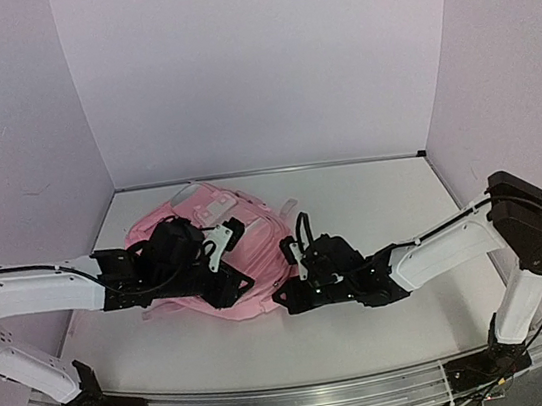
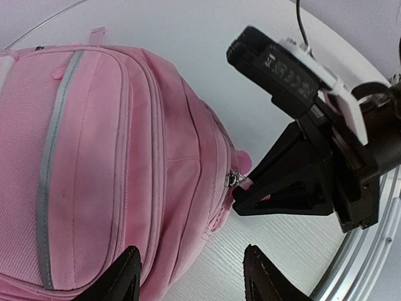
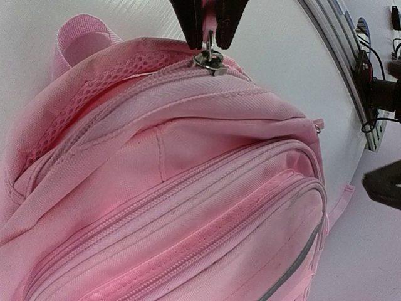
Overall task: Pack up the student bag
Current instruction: Zip the student bag at the center of the board.
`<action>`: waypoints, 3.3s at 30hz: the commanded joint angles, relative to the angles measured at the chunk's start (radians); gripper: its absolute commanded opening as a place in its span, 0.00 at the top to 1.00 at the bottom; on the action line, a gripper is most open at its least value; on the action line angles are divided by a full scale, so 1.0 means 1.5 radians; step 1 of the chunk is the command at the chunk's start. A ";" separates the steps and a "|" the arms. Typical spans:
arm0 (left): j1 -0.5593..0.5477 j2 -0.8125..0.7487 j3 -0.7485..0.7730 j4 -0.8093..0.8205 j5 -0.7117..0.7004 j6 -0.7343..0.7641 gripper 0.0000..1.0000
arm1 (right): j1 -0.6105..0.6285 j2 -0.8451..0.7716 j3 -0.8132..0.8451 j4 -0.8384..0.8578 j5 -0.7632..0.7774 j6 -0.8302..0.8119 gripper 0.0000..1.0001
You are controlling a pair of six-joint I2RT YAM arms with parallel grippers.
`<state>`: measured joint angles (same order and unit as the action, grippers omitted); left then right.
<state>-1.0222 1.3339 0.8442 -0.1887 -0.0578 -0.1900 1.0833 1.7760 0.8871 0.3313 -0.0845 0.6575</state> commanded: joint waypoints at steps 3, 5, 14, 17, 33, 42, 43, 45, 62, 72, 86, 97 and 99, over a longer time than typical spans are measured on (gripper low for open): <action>-0.032 0.092 0.049 0.031 -0.063 0.056 0.45 | -0.001 -0.039 -0.003 0.068 -0.008 0.011 1.00; -0.034 0.112 0.054 0.032 -0.071 0.060 0.45 | -0.003 -0.040 -0.006 0.070 -0.008 0.013 1.00; -0.038 0.166 0.074 0.058 -0.055 0.071 0.56 | -0.010 -0.040 -0.015 0.078 -0.005 0.026 1.00; -0.039 0.191 0.085 0.060 -0.046 0.072 0.63 | -0.010 -0.041 -0.016 0.078 0.000 0.030 1.00; -0.059 0.148 0.055 -0.049 -0.074 0.033 1.00 | -0.097 -0.081 0.015 -0.152 0.092 0.009 1.00; -0.079 0.059 0.027 -0.162 -0.095 -0.056 1.00 | -0.212 -0.037 0.050 -0.186 0.024 -0.074 1.00; -0.080 0.051 0.026 -0.178 -0.097 -0.064 1.00 | -0.222 -0.026 0.059 -0.186 0.016 -0.083 1.00; -0.080 0.034 0.025 -0.206 -0.107 -0.085 1.00 | -0.239 -0.005 0.077 -0.187 0.004 -0.097 1.00; -0.063 -0.062 0.073 -0.468 -0.324 -0.320 1.00 | -0.278 -0.035 0.052 -0.196 -0.166 -0.059 1.00; -0.032 -0.062 0.093 -0.449 -0.249 -0.235 1.00 | -0.264 -0.060 0.024 -0.195 -0.250 -0.056 1.00; -0.032 -0.010 0.177 -0.303 -0.065 -0.089 0.44 | -0.210 -0.029 0.095 -0.188 -0.245 -0.100 1.00; -0.042 0.247 0.351 -0.179 -0.018 -0.053 0.39 | -0.209 -0.032 0.067 -0.166 -0.243 -0.090 1.00; -0.041 0.279 0.371 -0.180 -0.038 -0.051 0.39 | -0.209 -0.037 0.065 -0.166 -0.242 -0.092 1.00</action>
<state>-1.0810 1.6760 1.3140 -0.5005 -0.0814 -0.2973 0.7689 1.7393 0.9760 0.0296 -0.4647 0.5259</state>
